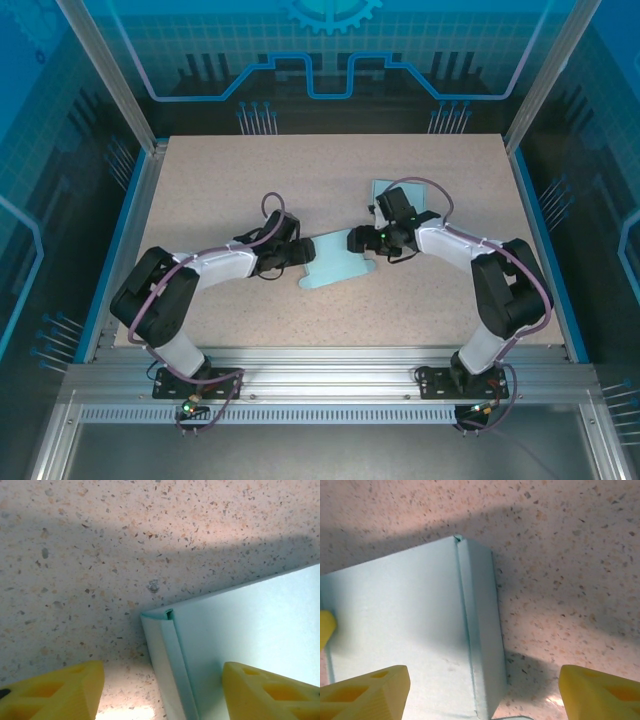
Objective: Fold the paper box
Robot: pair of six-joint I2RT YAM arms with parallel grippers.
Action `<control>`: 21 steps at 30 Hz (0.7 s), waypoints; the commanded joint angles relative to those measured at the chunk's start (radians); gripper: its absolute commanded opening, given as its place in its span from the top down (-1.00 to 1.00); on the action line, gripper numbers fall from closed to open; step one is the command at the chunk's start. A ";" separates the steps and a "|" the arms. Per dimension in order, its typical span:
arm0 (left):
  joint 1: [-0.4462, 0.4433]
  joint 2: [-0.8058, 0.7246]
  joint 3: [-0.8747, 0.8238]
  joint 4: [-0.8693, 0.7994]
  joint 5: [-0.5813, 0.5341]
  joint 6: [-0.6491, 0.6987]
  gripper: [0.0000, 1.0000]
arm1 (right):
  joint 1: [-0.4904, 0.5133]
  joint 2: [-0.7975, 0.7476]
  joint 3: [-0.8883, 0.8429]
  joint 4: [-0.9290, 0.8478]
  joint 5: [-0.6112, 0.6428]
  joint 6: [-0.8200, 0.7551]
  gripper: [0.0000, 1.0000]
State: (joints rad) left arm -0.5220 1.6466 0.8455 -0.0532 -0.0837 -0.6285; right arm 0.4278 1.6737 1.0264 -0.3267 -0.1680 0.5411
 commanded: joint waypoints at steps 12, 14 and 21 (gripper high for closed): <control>0.078 0.012 -0.128 0.081 0.099 -0.067 0.38 | -0.043 0.064 -0.102 0.236 -0.212 0.134 -0.59; 0.084 0.019 -0.129 0.084 0.103 -0.066 0.45 | -0.043 0.079 -0.109 0.264 -0.231 0.148 -0.58; 0.108 0.045 -0.142 0.102 0.127 -0.064 0.71 | -0.043 0.101 -0.131 0.352 -0.286 0.178 -0.55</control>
State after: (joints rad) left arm -0.4370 1.6390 0.7536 0.1566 0.0502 -0.7029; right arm 0.3962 1.7622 0.9054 -0.0437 -0.3985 0.6926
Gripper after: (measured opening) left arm 0.162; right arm 0.777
